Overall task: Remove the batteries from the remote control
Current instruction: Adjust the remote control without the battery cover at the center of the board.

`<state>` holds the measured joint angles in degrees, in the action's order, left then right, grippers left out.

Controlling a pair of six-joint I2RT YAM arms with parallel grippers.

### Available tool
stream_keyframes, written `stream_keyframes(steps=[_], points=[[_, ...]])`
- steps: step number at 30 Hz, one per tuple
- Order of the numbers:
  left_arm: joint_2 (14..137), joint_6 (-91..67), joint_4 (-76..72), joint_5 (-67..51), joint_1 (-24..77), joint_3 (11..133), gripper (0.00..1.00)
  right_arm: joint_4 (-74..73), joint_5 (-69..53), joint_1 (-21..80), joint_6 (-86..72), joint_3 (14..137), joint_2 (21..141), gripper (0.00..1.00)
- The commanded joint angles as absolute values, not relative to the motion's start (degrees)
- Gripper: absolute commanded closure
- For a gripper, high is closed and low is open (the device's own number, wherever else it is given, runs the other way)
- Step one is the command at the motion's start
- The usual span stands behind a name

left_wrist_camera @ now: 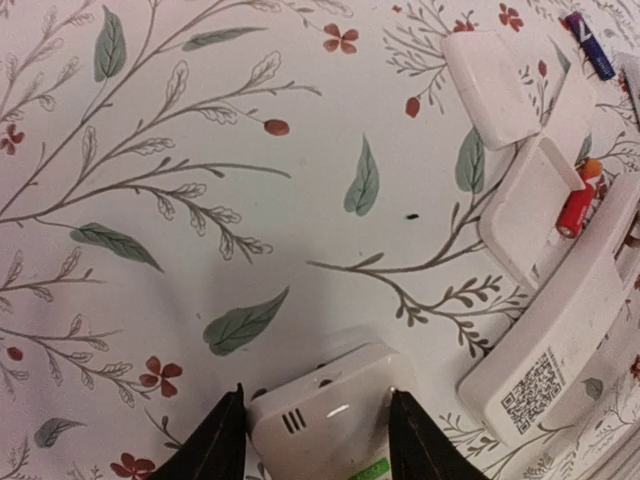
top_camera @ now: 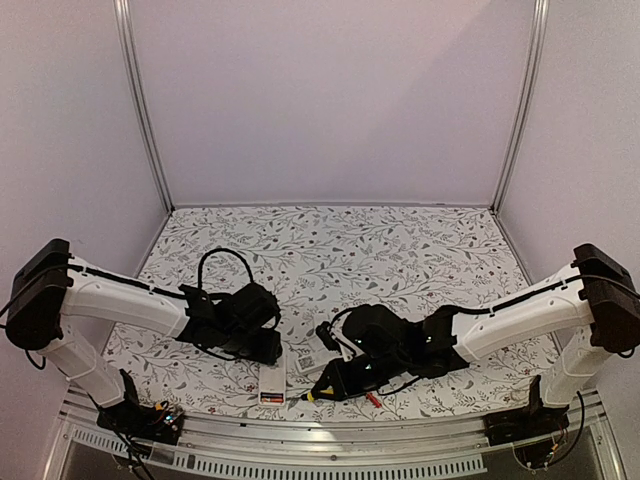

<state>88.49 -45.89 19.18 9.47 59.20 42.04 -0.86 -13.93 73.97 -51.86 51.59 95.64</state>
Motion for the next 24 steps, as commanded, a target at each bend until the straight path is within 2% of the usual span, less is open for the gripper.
stream_keyframes(steps=[1, 18, 24], points=[[90.8, -45.4, 26.2, 6.8, 60.9, 40.5, 0.53, -0.4, -14.5, 74.2, -52.1, 51.6, 94.4, 1.00], [91.0, -45.3, 26.2, 6.9, 60.8, 40.4, 0.54, 1.0, -14.5, 74.2, -52.2, 51.4, 93.9, 1.00], [90.0, -47.0, 26.9, 7.6, 60.7, 39.8, 0.53, -2.6, -10.9, 74.1, -52.9, 51.2, 92.3, 1.00]])
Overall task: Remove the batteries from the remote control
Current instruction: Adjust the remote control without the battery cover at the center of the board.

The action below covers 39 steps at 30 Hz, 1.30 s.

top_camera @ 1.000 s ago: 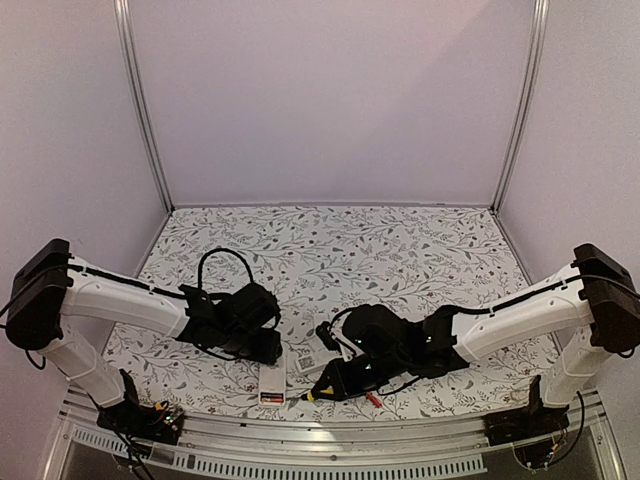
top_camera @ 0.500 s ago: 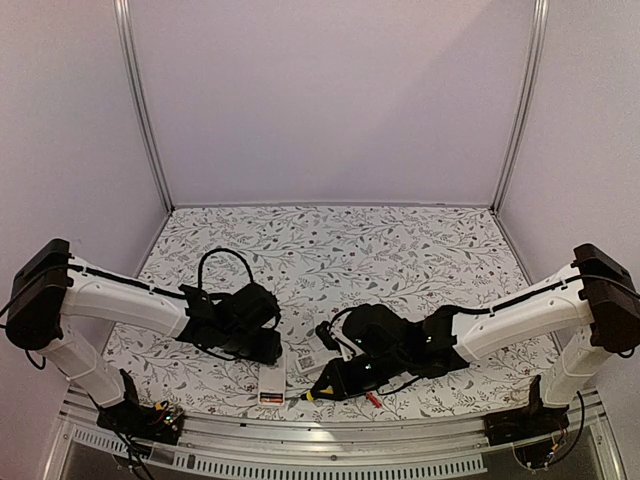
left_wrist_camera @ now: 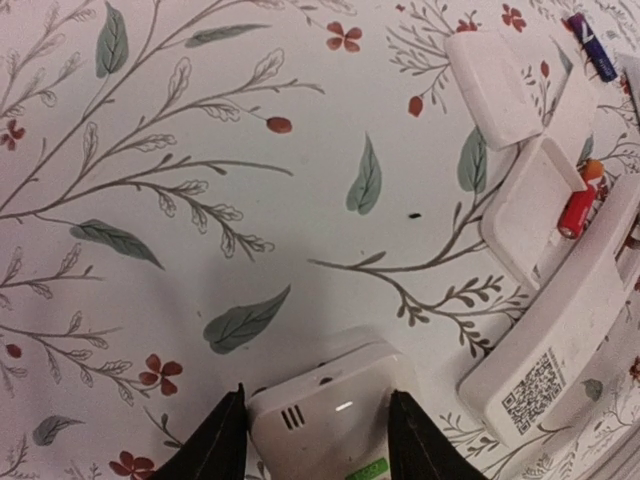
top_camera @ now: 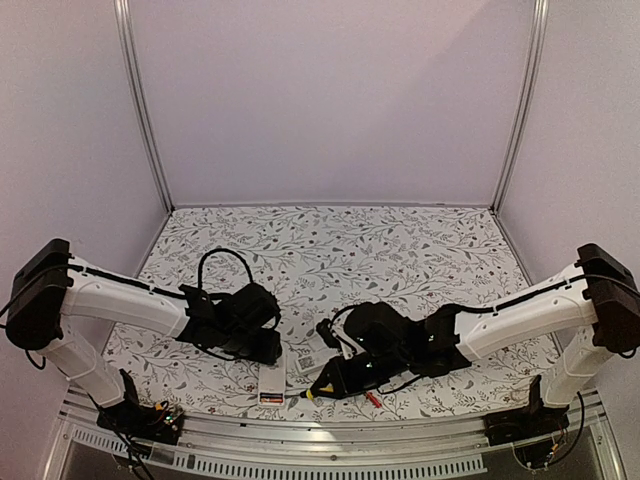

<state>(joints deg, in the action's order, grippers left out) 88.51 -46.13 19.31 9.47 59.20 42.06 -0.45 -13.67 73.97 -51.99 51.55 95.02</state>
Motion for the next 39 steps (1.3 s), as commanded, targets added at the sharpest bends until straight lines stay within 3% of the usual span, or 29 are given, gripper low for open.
stream_keyframes(steps=[1, 6, 9, 11, 20, 28, 33, 39], points=[[89.6, -47.7, 27.2, 7.8, 60.7, 39.5, 0.52, -3.4, -10.0, 74.0, -53.3, 51.2, 92.1, 1.00], [85.3, -52.3, 28.8, 9.6, 60.7, 37.8, 0.40, -4.0, -9.0, 72.3, -53.5, 51.1, 91.7, 1.00], [81.6, -53.5, 28.1, 8.4, 60.7, 37.6, 0.17, -3.5, -9.1, 71.0, -52.3, 52.3, 92.3, 1.00], [79.3, -54.1, 27.6, 7.0, 60.7, 37.8, 0.11, -3.5, -9.3, 70.4, -51.1, 53.5, 93.3, 1.00], [65.6, -63.0, 17.7, 0.5, 59.9, 31.3, 0.07, -7.7, -9.6, 67.1, -44.5, 60.4, 100.1, 1.00], [58.3, -65.3, 16.4, -2.2, 58.3, 28.0, 0.06, -5.1, -18.9, 65.7, -33.8, 69.9, 105.9, 1.00], [52.8, -61.4, 16.8, -6.3, 51.1, 26.9, 0.04, -6.0, -26.0, 65.7, -28.9, 75.8, 112.5, 1.00], [53.0, -49.4, 18.0, -16.3, 38.9, 28.8, 0.04, -9.3, -14.1, 65.6, -30.1, 76.3, 110.3, 1.00]])
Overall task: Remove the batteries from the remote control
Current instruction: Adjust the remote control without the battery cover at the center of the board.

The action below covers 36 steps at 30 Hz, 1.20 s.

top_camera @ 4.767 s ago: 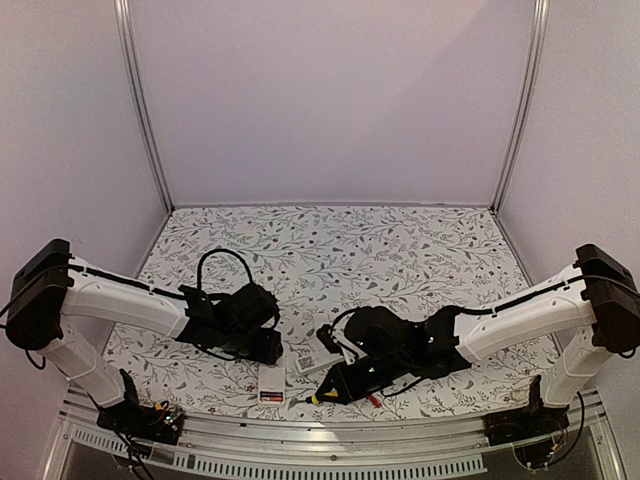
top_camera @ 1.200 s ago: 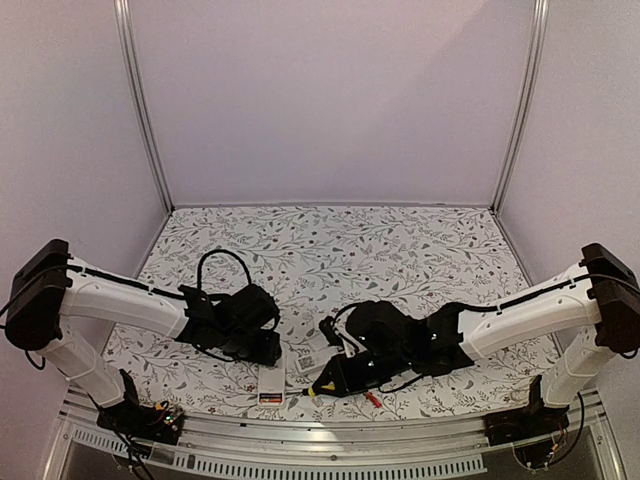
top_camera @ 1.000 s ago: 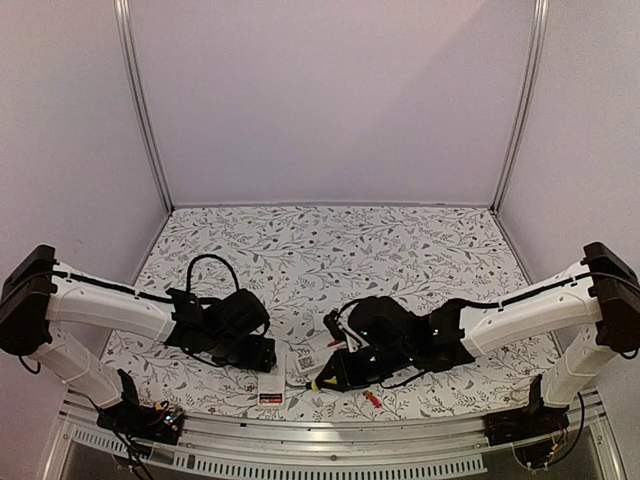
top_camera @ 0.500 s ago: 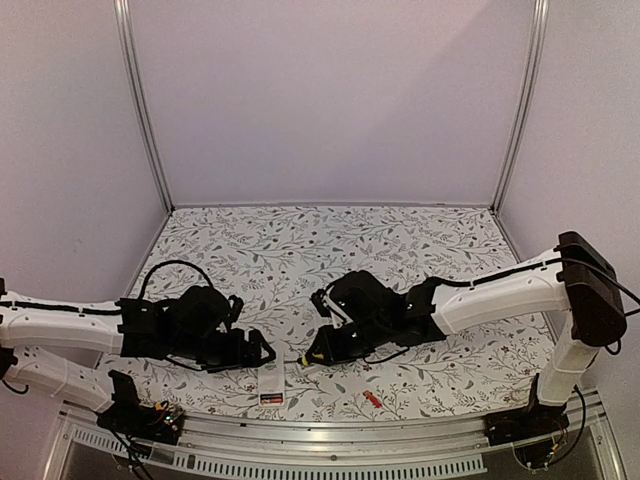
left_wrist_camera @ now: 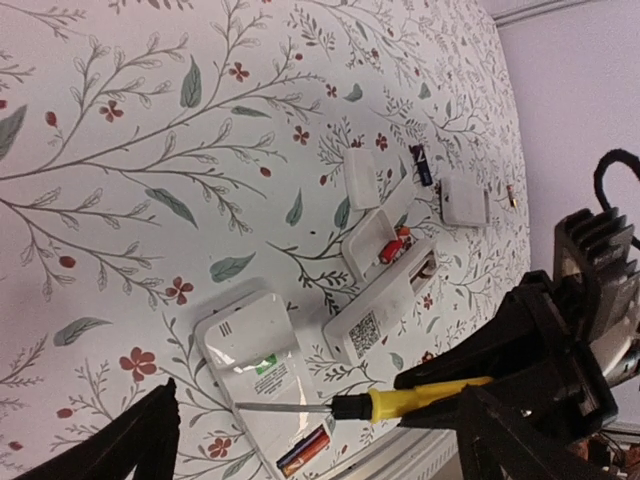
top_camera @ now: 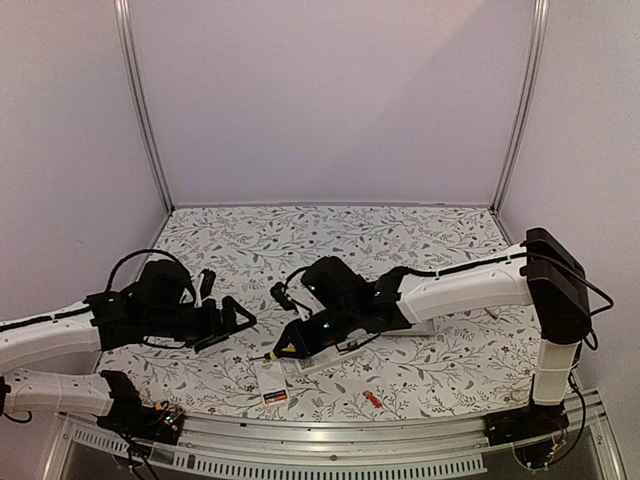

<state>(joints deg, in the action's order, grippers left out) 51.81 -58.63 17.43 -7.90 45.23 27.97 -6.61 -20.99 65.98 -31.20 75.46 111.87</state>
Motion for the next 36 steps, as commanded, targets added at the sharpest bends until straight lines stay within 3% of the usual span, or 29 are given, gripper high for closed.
stream_keyframes(steps=[1, 9, 15, 28, 36], points=[[54.2, -47.1, 17.6, -18.6, 36.9, 29.4, 0.04, -10.7, -11.5, 65.5, -30.5, 76.3, 109.7, 1.00], [61.0, -30.4, 14.5, -26.5, 24.7, 35.4, 0.04, -19.7, -0.8, 65.4, -41.4, 75.9, 108.8, 1.00], [63.2, -23.9, 14.8, -30.4, 20.2, 37.2, 0.05, -19.6, -1.7, 65.8, -47.1, 77.5, 110.1, 1.00], [56.9, -30.9, 13.9, -32.8, 20.0, 30.6, 0.06, -15.6, -12.0, 69.9, -40.2, 85.6, 118.1, 1.00], [53.7, -30.4, 15.3, -32.8, 20.1, 30.8, 0.06, -16.2, -1.9, 70.2, -41.6, 81.8, 113.1, 1.00]])
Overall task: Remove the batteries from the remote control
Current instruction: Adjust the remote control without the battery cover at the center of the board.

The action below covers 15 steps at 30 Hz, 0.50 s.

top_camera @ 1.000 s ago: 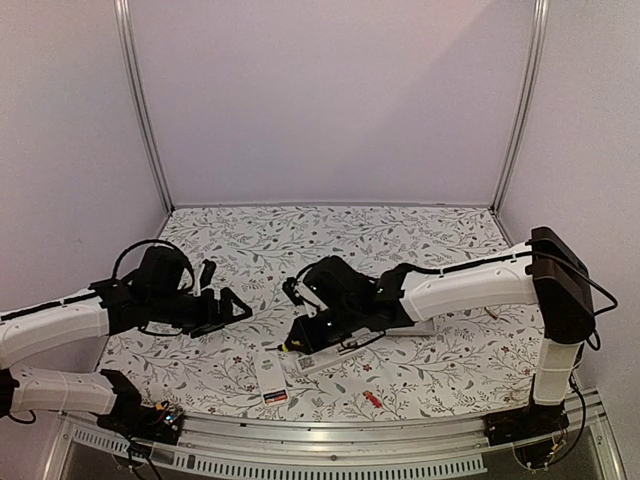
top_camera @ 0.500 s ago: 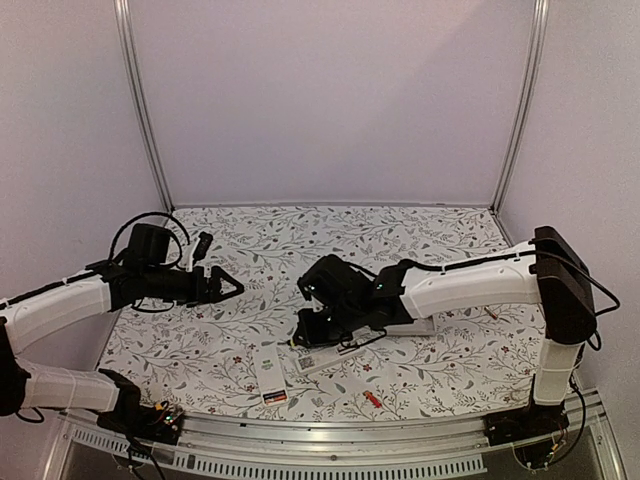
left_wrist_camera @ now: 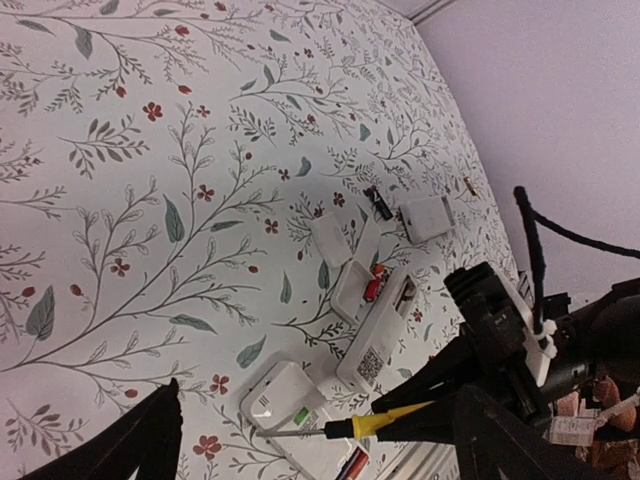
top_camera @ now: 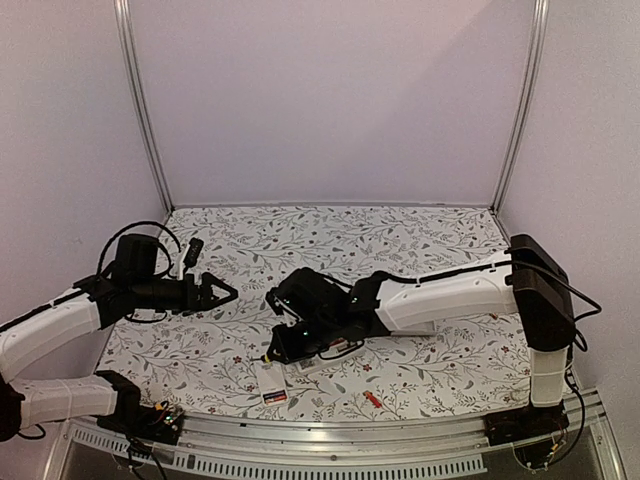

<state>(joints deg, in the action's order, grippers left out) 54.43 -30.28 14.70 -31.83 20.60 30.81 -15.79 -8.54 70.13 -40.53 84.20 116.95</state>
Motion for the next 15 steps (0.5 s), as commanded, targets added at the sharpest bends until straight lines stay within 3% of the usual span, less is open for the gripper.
stream_keyframes(steps=[1, 10, 15], points=[[53.8, -30.5, 15.4, -33.1, 20.1, 30.8, 0.06, -16.2, -0.7, 70.1, -42.1, 80.8, 112.1, 1.00], [54.1, -33.9, 15.7, -31.3, 21.7, 28.9, 0.09, -20.2, 7.6, 71.0, -47.0, 74.4, 105.6, 1.00], [52.3, -40.6, 12.8, -29.1, 28.2, 23.5, 0.13, -22.0, 7.7, 72.0, -48.8, 71.8, 103.4, 1.00]])
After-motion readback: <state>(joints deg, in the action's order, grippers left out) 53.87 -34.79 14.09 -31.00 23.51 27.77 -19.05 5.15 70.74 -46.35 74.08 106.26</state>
